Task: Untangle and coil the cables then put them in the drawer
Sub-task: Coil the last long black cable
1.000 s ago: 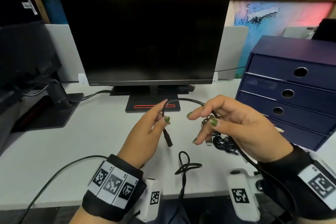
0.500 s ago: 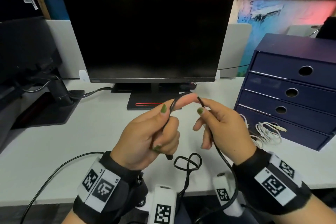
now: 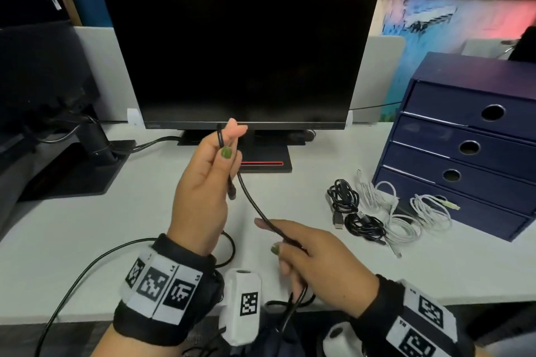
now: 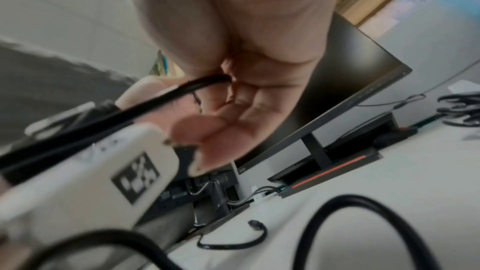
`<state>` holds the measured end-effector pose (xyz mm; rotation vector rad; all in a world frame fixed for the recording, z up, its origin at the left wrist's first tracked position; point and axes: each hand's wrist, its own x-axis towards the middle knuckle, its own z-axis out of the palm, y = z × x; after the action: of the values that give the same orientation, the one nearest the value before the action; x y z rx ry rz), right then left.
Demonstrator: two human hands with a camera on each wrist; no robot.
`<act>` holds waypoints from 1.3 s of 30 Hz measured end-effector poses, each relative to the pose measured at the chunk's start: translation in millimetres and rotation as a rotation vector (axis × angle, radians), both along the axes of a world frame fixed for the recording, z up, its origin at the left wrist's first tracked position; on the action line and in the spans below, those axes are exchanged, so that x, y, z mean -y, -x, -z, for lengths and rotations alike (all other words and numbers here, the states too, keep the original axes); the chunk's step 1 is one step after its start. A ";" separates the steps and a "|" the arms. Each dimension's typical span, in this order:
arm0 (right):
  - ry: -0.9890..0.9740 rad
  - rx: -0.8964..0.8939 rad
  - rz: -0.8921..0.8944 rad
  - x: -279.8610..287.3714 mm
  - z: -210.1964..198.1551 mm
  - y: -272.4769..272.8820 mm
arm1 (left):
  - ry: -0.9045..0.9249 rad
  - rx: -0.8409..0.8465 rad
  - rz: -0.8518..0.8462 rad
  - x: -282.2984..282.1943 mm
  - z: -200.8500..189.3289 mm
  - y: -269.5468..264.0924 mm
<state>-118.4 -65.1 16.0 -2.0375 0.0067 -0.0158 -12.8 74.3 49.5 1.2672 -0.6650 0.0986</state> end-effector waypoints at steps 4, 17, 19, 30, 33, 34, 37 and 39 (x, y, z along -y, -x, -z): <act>-0.078 0.093 0.040 6.4 -17.5 0.1 | -0.399 0.182 -0.045 4.9 8.2 3.2; 0.184 0.601 0.359 45.7 -65.2 -7.0 | -0.397 0.006 0.430 14.1 0.3 29.6; 0.126 0.644 0.376 47.3 -65.3 -9.0 | -0.401 0.001 0.516 13.0 -3.3 32.7; -0.126 0.368 0.228 21.3 -48.9 -36.5 | 0.131 -0.143 0.888 17.4 -6.7 33.1; -0.079 0.240 0.186 9.7 -27.3 -38.6 | 0.219 -0.206 0.783 16.9 -8.3 31.5; -0.080 0.183 0.150 4.7 -19.5 -37.3 | 0.224 -0.222 0.717 15.6 -9.0 30.4; -0.077 0.039 0.024 -8.7 4.6 -30.8 | 0.214 -0.162 0.501 11.7 -12.9 24.5; -0.054 -0.027 -0.053 -14.4 14.4 -24.5 | 0.195 -0.103 0.383 8.0 -13.8 17.6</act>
<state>-93.9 -50.7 1.6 -1.9831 -0.0302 0.0446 -30.5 66.3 63.3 0.9344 -0.7780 -0.2123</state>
